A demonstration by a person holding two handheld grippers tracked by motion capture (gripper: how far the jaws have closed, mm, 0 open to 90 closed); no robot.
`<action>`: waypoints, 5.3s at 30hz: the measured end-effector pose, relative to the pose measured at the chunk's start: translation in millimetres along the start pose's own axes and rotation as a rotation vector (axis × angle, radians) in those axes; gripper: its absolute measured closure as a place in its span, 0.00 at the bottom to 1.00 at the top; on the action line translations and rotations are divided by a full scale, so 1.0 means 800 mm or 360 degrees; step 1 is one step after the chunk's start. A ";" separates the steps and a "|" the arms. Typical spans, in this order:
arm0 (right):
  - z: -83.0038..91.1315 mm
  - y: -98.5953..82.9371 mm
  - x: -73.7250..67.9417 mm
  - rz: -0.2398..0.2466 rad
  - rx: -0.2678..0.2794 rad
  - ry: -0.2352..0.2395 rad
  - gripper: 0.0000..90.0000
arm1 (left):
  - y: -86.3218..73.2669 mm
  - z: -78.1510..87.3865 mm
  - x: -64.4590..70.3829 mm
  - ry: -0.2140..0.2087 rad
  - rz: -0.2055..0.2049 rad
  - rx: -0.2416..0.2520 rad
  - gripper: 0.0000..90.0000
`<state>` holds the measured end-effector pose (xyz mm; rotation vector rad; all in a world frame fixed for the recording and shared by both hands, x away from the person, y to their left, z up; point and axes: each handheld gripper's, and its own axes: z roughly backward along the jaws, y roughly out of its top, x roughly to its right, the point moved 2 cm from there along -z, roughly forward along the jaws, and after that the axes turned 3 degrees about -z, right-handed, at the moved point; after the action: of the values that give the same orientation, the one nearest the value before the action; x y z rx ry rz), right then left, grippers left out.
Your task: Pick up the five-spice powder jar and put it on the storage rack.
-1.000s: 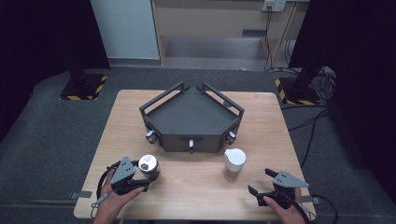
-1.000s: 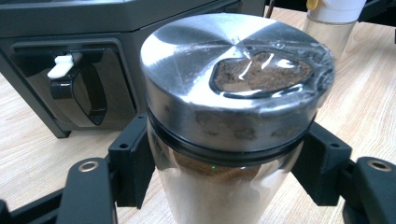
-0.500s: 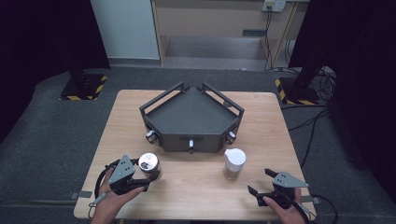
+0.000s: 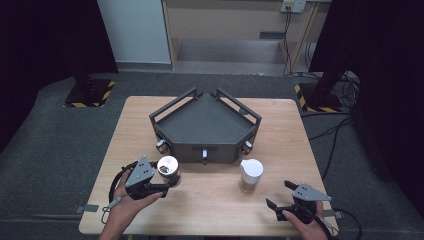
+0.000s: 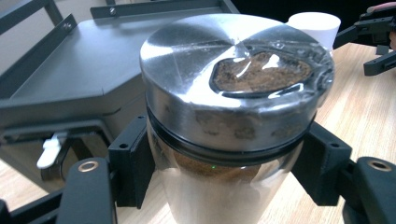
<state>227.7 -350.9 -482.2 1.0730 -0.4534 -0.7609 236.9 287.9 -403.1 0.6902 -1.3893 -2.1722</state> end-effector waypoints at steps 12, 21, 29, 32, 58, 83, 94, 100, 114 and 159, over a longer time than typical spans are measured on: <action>-0.001 0.000 0.000 0.0003 -0.0008 0.0004 0.03 | 0.019 -0.009 -0.016 -0.0037 -0.0008 0.0025 0.34; 0.001 0.000 0.001 0.0001 -0.0007 -0.0001 0.04 | 0.042 -0.012 -0.026 -0.0041 -0.0036 0.0032 0.34; 0.000 0.000 0.001 -0.0001 -0.0012 0.0004 0.04 | 0.070 -0.013 -0.042 -0.0032 -0.0052 0.0035 0.34; 0.000 0.000 0.001 -0.0001 -0.0012 0.0004 0.04 | 0.082 -0.015 -0.052 -0.0015 -0.0050 0.0033 0.34; -0.004 0.000 0.001 0.0013 -0.0042 0.0017 0.04 | 0.114 -0.091 -0.125 0.0105 -0.0039 -0.0031 0.34; 0.001 -0.004 0.008 -0.0013 -0.0046 -0.0013 0.04 | 0.071 -0.129 -0.152 0.0038 0.0134 -0.0030 0.33; 0.003 -0.004 0.009 -0.0018 -0.0038 -0.0013 0.04 | 0.073 -0.129 -0.155 0.0022 0.0123 -0.0043 0.33; 0.005 -0.004 0.008 -0.0018 -0.0030 -0.0014 0.04 | 0.076 -0.129 -0.155 0.0024 0.0116 -0.0059 0.33; 0.005 -0.004 0.009 -0.0034 -0.0020 -0.0008 0.04 | 0.078 -0.129 -0.156 0.0019 0.0106 -0.0079 0.33; 0.001 -0.005 0.006 -0.0039 -0.0020 0.0004 0.04 | 0.014 -0.035 -0.066 0.0101 -0.0010 0.0038 0.02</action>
<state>229.3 -356.1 -485.9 1.0692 -0.4332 -0.7829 296.7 297.5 -394.8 0.7664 -1.3839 -2.1226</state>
